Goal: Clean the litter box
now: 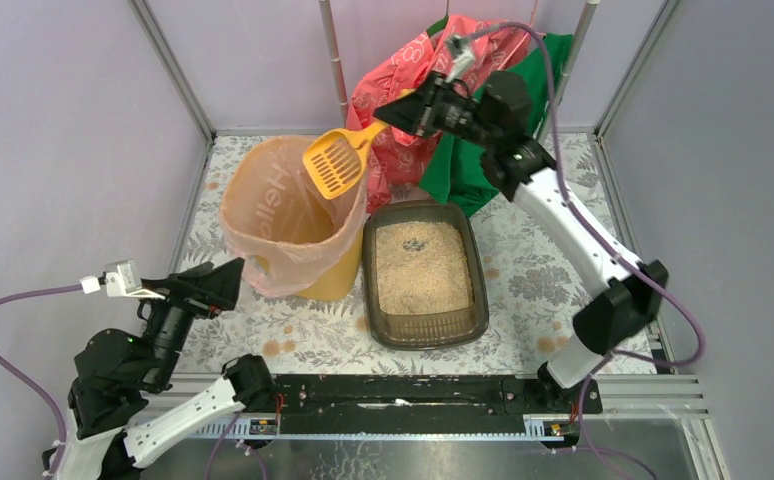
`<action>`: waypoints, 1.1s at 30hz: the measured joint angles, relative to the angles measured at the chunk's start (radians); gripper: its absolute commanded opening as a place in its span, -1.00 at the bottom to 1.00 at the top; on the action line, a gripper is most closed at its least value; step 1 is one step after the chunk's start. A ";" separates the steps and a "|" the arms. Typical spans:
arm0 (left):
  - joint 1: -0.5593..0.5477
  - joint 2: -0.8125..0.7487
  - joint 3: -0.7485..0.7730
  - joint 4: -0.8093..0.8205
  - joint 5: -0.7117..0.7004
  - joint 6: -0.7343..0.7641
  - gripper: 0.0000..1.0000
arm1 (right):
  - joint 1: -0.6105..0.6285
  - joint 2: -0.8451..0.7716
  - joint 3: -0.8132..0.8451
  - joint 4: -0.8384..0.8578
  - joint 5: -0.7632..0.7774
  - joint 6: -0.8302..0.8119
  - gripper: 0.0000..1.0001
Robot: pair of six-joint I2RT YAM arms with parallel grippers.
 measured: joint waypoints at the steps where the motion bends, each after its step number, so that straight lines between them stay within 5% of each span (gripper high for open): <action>1: 0.000 -0.010 0.005 -0.016 -0.002 -0.006 0.97 | 0.039 0.057 0.081 -0.061 0.029 -0.063 -1.00; 13: 0.000 -0.033 0.016 -0.080 -0.016 -0.016 0.97 | 0.422 0.320 0.512 -0.551 0.373 -0.628 -1.00; 20: 0.000 -0.037 0.016 -0.087 -0.024 -0.016 0.97 | 0.410 0.319 0.524 -0.570 0.402 -0.670 -1.00; 25: 0.000 -0.040 0.016 -0.090 -0.025 -0.017 0.97 | 0.281 0.244 0.346 -0.332 0.203 -0.424 -1.00; 33: 0.000 -0.031 0.014 -0.091 -0.024 -0.019 0.97 | -0.138 0.104 -0.131 0.411 -0.029 0.295 -1.00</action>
